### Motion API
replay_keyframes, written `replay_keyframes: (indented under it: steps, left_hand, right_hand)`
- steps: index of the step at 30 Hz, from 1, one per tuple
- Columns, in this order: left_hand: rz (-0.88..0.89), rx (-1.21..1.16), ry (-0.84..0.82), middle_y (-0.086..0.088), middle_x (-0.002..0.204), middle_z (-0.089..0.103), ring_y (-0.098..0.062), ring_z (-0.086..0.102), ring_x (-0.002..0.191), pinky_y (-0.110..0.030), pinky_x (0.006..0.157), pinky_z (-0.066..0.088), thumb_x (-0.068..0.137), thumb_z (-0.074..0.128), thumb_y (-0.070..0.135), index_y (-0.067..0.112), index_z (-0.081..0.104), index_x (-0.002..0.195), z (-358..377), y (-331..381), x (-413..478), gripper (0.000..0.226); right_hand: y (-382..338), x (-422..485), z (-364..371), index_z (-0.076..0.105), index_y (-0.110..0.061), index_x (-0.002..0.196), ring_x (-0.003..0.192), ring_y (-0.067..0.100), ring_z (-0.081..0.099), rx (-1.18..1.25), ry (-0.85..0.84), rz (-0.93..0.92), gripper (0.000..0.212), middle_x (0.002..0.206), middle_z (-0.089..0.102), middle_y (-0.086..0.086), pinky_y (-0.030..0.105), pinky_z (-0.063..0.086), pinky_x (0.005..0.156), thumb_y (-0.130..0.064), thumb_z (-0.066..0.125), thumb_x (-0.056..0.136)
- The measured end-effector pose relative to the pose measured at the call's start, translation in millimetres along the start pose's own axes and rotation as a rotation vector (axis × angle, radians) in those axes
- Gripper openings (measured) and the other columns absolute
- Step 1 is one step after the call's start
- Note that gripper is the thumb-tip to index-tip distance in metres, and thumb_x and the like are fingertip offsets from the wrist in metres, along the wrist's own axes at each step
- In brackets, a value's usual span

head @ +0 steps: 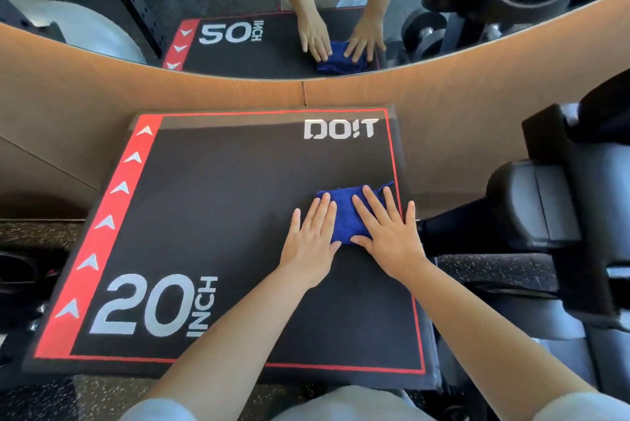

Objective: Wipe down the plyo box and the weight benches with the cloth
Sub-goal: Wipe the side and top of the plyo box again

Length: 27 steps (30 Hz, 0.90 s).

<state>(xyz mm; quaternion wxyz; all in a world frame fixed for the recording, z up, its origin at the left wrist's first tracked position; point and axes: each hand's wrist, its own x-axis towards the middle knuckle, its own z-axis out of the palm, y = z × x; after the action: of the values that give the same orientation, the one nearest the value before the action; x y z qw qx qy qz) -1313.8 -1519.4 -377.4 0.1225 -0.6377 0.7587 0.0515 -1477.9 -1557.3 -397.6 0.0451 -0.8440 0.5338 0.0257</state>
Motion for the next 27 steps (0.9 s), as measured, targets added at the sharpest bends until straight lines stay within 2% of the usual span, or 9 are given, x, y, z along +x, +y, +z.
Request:
replay_keyframes:
  steps: [5, 8, 10, 12, 14, 17, 22, 27]
  left_hand:
    - [-0.026, 0.006, -0.012, -0.008, 0.152, -0.023, -0.02, -0.016, 0.141, -0.041, 0.113, -0.002, 0.1, 0.016, 0.041, 0.009, -0.026, 0.135, -6, -6, 23, 0.064]
    - [-0.027, 0.0, -0.018, -0.007, 0.152, -0.023, -0.02, -0.016, 0.141, -0.041, 0.113, -0.002, 0.1, 0.016, 0.042, 0.009, -0.022, 0.139, -9, -10, 37, 0.064]
    - [-0.019, 0.005, -0.014, -0.007, 0.152, -0.023, -0.02, -0.016, 0.141, -0.041, 0.113, -0.003, 0.1, 0.016, 0.042, 0.009, -0.02, 0.142, -11, -13, 49, 0.064]
    - [-0.005, 0.006, -0.004, -0.007, 0.152, -0.023, -0.02, -0.016, 0.141, -0.041, 0.113, -0.003, 0.099, 0.016, 0.042, 0.009, -0.02, 0.142, -13, -17, 62, 0.065]
    - [0.013, -0.003, 0.001, -0.007, 0.152, -0.023, -0.02, -0.016, 0.141, -0.041, 0.113, -0.003, 0.099, 0.017, 0.042, 0.009, -0.019, 0.143, -16, -22, 75, 0.065]
    - [0.037, 0.0, 0.005, -0.007, 0.152, -0.023, -0.02, -0.015, 0.141, -0.041, 0.113, -0.003, 0.099, 0.017, 0.041, 0.008, -0.02, 0.142, -18, -29, 92, 0.065]
    - [0.068, -0.027, 0.028, -0.006, 0.152, -0.022, -0.019, -0.015, 0.141, -0.042, 0.113, -0.002, 0.099, 0.018, 0.041, 0.01, -0.018, 0.143, -22, -39, 123, 0.065]
    - [0.082, -0.037, 0.051, -0.006, 0.153, -0.02, -0.02, -0.014, 0.141, -0.042, 0.113, -0.002, 0.099, 0.019, 0.042, 0.011, -0.017, 0.144, -24, -47, 151, 0.065]
  right_hand:
    - [10, 25, -2, 0.051, -0.012, 0.133, 0.125, 0.038, 0.047, 0.014, -0.033, -0.017, 0.067, 0.14, 0.048, 0.013, 0.063, 0.042, 0.089, -0.053, 0.028, 0.085]
    - [13, 39, -2, 0.05, -0.01, 0.133, 0.125, 0.038, 0.047, 0.03, -0.044, -0.02, 0.066, 0.139, 0.047, 0.015, 0.06, 0.042, 0.09, -0.053, 0.034, 0.086]
    - [15, 49, -2, 0.047, -0.009, 0.136, 0.128, 0.038, 0.043, 0.054, -0.004, -0.015, 0.066, 0.142, 0.044, 0.016, 0.059, 0.04, 0.094, -0.052, 0.049, 0.086]
    - [18, 60, -2, 0.031, -0.012, 0.144, 0.138, 0.036, 0.028, 0.064, 0.012, -0.009, 0.072, 0.151, 0.027, 0.014, 0.056, 0.029, 0.105, -0.049, 0.053, 0.087]
    - [22, 70, -5, 0.01, -0.016, 0.149, 0.144, 0.031, 0.006, 0.062, -0.003, 0.008, 0.072, 0.157, 0.005, 0.01, 0.052, 0.012, 0.113, -0.05, 0.041, 0.093]
    - [25, 83, -10, -0.003, -0.019, 0.149, 0.145, 0.028, -0.006, 0.048, -0.031, 0.034, 0.071, 0.157, -0.009, 0.007, 0.048, 0.002, 0.115, -0.051, 0.032, 0.096]
    - [32, 109, -13, 0.021, -0.013, 0.148, 0.143, 0.034, 0.015, 0.1, 0.004, 0.06, 0.071, 0.156, 0.014, 0.012, 0.054, 0.014, 0.112, -0.047, 0.048, 0.092]
    - [40, 134, -14, 0.009, -0.018, 0.15, 0.145, 0.028, 0.002, 0.084, -0.007, 0.101, 0.07, 0.158, 0.002, 0.007, 0.05, 0.002, 0.114, -0.05, 0.037, 0.095]
